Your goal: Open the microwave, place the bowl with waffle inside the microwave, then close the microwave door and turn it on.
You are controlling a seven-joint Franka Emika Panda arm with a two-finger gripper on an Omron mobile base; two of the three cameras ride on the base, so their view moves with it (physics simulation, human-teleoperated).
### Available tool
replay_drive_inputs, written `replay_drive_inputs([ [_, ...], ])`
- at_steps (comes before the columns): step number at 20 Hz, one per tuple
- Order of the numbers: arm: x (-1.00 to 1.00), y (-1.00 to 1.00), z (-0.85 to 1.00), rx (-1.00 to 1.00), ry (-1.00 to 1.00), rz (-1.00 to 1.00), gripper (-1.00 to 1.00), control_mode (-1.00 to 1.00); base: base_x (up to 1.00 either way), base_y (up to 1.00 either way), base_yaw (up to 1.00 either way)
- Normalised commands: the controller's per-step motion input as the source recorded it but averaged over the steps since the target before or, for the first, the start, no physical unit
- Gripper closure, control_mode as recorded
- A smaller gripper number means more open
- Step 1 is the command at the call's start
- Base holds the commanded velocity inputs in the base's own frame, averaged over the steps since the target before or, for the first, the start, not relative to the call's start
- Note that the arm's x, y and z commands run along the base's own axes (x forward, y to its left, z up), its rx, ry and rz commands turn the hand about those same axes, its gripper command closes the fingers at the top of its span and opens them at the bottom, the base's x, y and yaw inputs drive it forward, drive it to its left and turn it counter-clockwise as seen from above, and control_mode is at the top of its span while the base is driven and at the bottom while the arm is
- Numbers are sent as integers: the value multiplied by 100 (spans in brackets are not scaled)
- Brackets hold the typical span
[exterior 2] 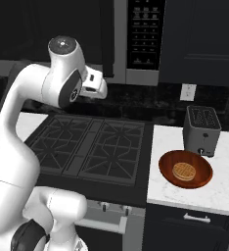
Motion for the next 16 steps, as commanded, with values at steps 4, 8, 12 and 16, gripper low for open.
replay_drive_inputs([
  [4, -1, -3, 59, 0, -11, -2, -100, -100, 0, 0, 0],
  [8, 0, -6, 60, 0, -5, -4, -100, -100, 0, 0, 0],
  [12, -5, -24, 43, 0, -16, -3, -100, -100, 0, 0, 0],
  [16, 0, -20, 37, 0, -16, -1, -100, -100, 0, 0, 0],
])
